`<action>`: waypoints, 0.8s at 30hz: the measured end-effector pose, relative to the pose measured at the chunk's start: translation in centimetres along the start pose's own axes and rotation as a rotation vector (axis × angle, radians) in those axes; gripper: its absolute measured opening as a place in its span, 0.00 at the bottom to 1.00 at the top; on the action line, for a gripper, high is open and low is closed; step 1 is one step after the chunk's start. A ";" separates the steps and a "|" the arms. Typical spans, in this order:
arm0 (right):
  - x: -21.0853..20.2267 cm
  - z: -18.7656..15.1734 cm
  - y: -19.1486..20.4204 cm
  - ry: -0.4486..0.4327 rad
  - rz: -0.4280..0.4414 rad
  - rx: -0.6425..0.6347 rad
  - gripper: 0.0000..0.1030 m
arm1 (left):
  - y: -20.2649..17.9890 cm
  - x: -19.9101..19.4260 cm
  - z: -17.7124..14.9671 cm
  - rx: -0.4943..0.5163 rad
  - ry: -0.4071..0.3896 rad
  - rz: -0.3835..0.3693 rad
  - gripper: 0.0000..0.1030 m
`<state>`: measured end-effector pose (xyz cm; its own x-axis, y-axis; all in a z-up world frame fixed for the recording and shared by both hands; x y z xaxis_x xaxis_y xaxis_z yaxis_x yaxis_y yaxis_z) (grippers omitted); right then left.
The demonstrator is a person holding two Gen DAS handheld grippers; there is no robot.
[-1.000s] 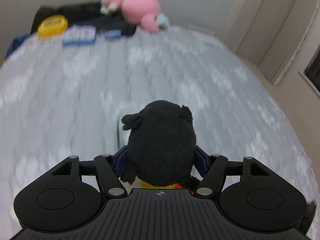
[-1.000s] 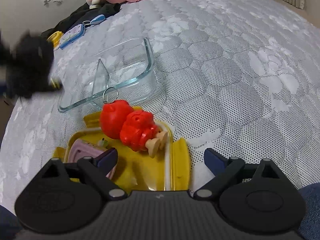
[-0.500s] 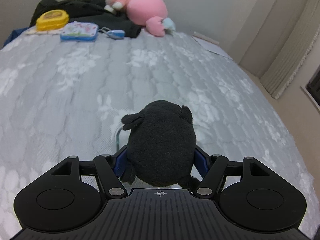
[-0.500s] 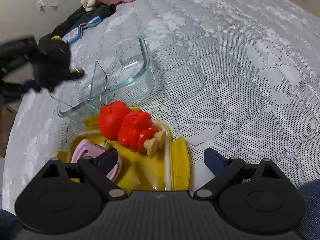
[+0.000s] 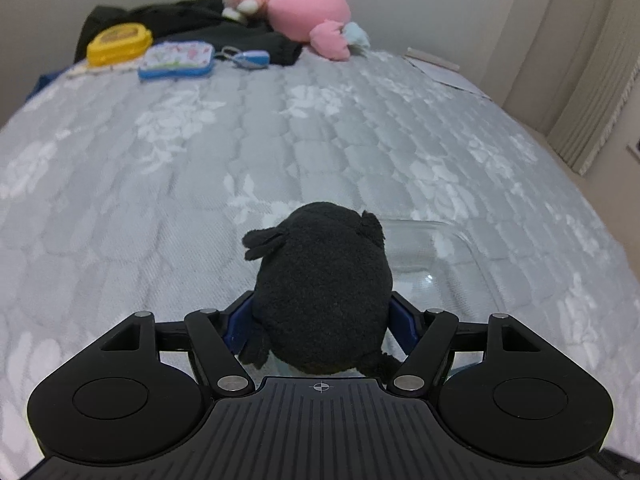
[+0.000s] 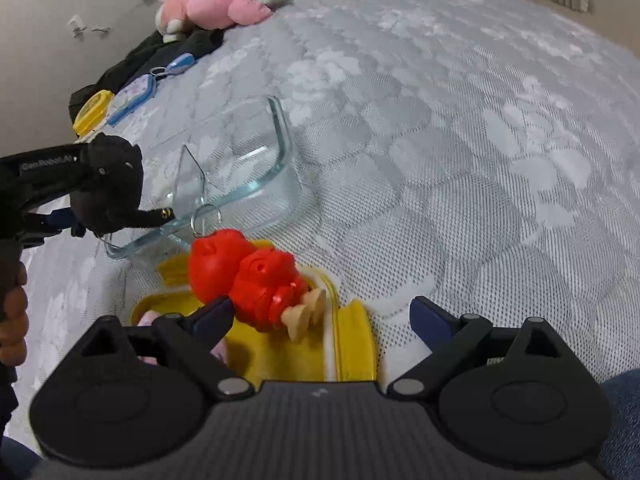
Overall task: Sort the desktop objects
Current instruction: 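Carry the black plush toy into the glass container and open the left gripper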
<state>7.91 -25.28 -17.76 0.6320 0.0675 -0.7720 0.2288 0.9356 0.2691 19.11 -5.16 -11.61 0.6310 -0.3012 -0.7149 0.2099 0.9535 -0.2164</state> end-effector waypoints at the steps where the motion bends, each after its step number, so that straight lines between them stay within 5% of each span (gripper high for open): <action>1: -0.1 0.1 0.1 -0.008 0.005 -0.003 0.93 | 0.0 0.0 0.0 -0.001 0.001 -0.001 0.72; 11: -0.2 0.2 0.4 -0.018 0.032 0.012 0.93 | -0.4 0.4 -0.1 0.107 -0.033 0.075 0.83; 15: 0.0 0.1 0.7 -0.009 0.042 -0.002 0.93 | -0.4 -0.7 0.6 0.061 -0.083 -0.001 0.79; 20: -0.1 0.1 0.3 -0.003 0.053 0.036 0.93 | 1.9 -3.1 2.9 -0.114 -0.188 -0.104 0.73; 24: 0.3 0.0 0.2 0.011 0.053 0.046 0.93 | 1.1 -1.4 2.3 -0.163 -0.115 -0.216 0.63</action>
<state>8.10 -25.02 -17.91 0.6361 0.1201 -0.7622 0.2296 0.9136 0.3357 20.19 -3.69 -9.34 0.6672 -0.4879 -0.5628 0.2318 0.8541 -0.4656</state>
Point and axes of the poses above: each gripper's, at about its wrist camera, not at the fingertips, and x roughly the way its jaws point, y to its left, z to its top, the point moved 9 cm from there along x, roughly the way its jaws point, and after that the axes turned 1 degree about -z, right-handed, at the moved point
